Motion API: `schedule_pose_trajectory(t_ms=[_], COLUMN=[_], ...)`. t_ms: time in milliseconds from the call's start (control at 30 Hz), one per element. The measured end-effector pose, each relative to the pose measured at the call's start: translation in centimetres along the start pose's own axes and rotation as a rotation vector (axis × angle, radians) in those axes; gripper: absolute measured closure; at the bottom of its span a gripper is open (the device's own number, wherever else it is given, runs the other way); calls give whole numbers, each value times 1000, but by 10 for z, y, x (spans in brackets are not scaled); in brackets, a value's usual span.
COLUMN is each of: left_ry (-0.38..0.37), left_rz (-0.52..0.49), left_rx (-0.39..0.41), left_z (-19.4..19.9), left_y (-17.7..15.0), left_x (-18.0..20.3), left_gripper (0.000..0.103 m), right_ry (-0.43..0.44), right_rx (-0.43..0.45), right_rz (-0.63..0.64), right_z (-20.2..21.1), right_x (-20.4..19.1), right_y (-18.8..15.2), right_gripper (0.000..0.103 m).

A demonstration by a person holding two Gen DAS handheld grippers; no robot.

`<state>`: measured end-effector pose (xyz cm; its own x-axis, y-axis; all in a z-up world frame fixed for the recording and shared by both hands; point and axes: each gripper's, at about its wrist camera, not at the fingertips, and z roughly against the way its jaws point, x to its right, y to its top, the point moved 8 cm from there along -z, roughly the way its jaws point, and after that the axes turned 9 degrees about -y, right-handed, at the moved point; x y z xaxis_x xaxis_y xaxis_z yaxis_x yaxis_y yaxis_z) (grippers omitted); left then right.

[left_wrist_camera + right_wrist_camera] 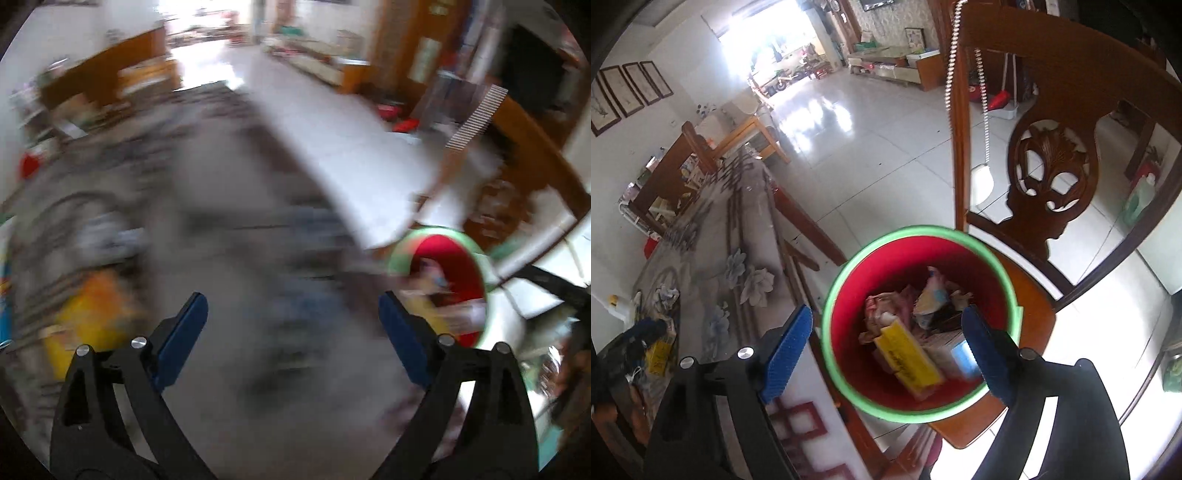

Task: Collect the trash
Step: 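Open the left gripper to drop the packet while the right drops the wrapper into the bin, then grasp the yellow-orange juice box with the left gripper while the right grasps the crumpled foil-paper ball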

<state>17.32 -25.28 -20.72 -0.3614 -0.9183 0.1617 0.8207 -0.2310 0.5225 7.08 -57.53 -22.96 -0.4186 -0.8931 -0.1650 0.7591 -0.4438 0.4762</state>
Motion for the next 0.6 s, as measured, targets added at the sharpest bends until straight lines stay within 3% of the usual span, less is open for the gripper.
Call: schedule_pose_trajectory(t_ms=[167,267,467,567,600], left_ry=[212,275,226,180,154], left_rz=[33,0,-127,-128,-113], left_rx=[-85,-157,-227,-252,-253], left_z=[20,17,-3,-16,-19], left_y=[-21,-36,-41,-47,-49], left_x=[-122,-162,-171,-173,-173], left_gripper=[12,12,12,12,20], right_ry=[46,77,119,136,142], right_rx=[-34,-46,-38,-38,-38], right_rz=[43,76,157,185,199], right_z=[-5,-4,7,12,14], right_x=[-38,-65,-124,-150,-162], right_y=[-9,-14,-22,-26,-28], right_gripper=[23,23,23,23,23])
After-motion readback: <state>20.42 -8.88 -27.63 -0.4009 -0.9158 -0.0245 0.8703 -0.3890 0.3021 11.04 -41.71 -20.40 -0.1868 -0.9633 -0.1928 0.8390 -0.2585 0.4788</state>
